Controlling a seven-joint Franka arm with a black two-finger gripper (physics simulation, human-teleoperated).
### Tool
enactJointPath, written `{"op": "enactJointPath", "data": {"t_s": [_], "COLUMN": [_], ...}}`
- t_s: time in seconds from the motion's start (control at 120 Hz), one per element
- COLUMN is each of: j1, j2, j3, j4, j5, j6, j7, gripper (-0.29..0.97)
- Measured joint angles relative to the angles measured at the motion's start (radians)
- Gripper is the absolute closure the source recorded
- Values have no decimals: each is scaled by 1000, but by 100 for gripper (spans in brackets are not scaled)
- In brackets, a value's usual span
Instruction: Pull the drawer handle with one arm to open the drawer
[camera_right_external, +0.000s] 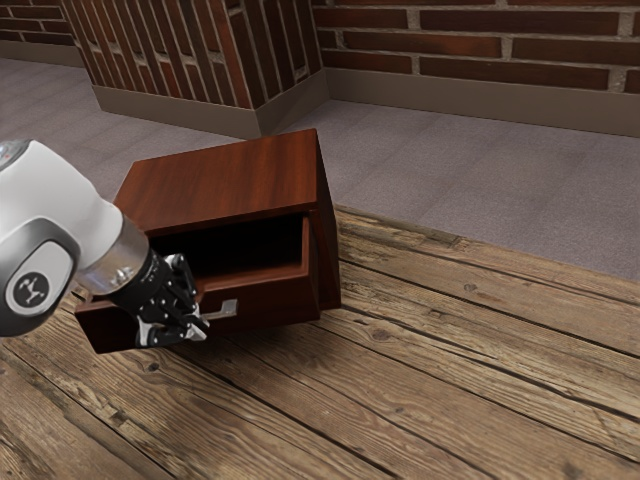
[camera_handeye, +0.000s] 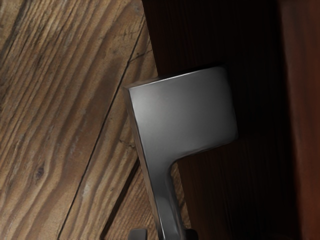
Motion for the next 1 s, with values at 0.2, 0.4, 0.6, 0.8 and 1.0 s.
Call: {"op": "enactJointPath", "data": {"t_s": [0.2,0.4,0.6,0.8,1.0], "j1": [-5,-7,-6,-16,-25], "j2": [-23,-40,-40,-47,-68], "j3": [0,0,0,-2,-2], "j4": [-19,-32,-32,-36,-59], "j5": [4,7,12,19,26], "j6": [1,0,1,3,2], "j7": [0,0,1,1,0], "gripper": [72,73,64,59,58]}}
